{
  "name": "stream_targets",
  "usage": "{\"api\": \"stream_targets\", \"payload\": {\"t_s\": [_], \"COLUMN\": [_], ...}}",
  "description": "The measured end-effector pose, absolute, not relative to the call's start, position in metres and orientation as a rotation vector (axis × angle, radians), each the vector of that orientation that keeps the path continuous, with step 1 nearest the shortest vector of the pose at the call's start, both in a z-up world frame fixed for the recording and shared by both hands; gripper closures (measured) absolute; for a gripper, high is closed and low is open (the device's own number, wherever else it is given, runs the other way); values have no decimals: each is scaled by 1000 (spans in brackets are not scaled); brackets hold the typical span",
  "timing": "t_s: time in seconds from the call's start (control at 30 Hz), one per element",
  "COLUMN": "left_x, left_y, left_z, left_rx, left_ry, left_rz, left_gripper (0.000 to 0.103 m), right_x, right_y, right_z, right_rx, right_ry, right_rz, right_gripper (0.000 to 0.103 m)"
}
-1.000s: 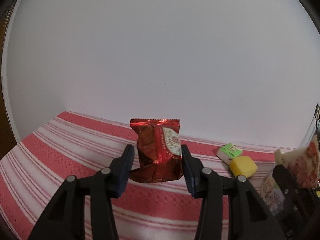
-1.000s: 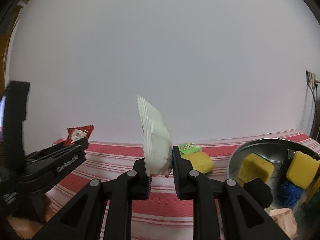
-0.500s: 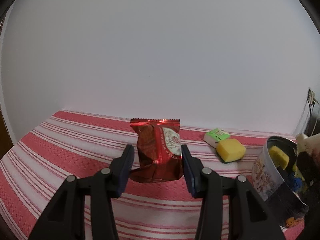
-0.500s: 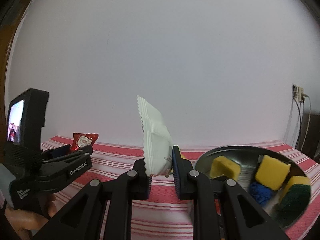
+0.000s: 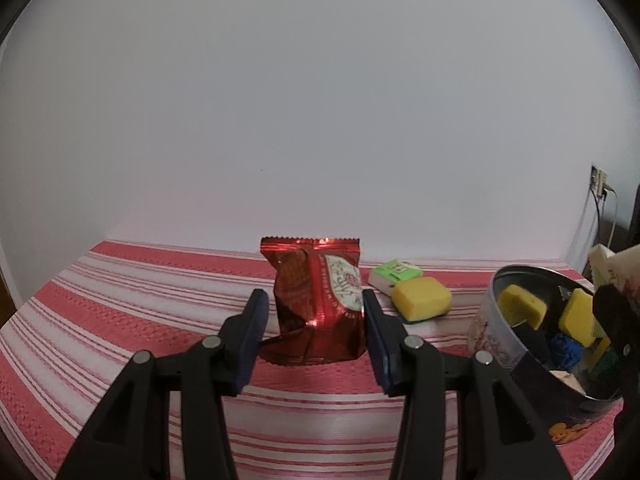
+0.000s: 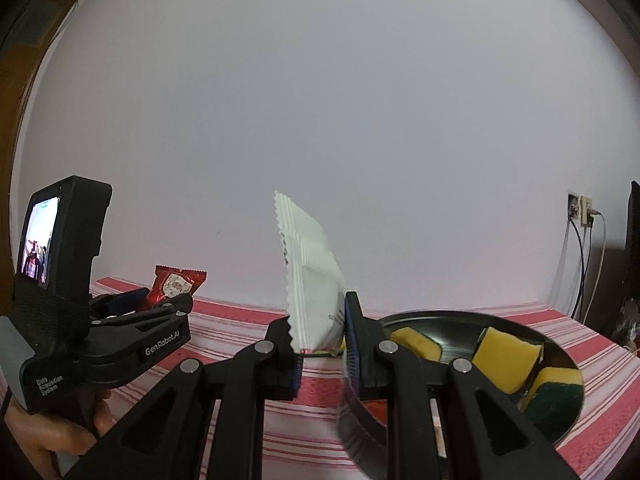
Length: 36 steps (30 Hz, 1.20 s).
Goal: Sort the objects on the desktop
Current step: 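Carry the white packet and red wrapper over the silver tin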
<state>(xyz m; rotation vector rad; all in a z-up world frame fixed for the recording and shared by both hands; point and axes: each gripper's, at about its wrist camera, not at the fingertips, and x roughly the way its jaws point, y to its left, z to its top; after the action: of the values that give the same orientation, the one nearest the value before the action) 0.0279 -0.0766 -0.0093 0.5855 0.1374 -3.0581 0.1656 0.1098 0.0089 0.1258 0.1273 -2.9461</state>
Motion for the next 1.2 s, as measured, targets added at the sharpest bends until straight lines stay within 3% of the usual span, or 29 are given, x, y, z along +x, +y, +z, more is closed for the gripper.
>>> {"api": "stream_targets", "payload": {"t_s": [0.27, 1.2], "left_x": [33, 28], "left_y": [-53, 76], "left_z": [-6, 14], "left_rx": [570, 568], "left_ry": [91, -67], "left_rz": [-3106, -3288], "left_gripper": [57, 57], "right_x": [175, 170], "right_y": [125, 213], "right_z": [11, 20], "right_rx": [37, 113], "right_ry": [178, 55], "right_rz": [-3007, -3275], "right_gripper": [83, 83]}}
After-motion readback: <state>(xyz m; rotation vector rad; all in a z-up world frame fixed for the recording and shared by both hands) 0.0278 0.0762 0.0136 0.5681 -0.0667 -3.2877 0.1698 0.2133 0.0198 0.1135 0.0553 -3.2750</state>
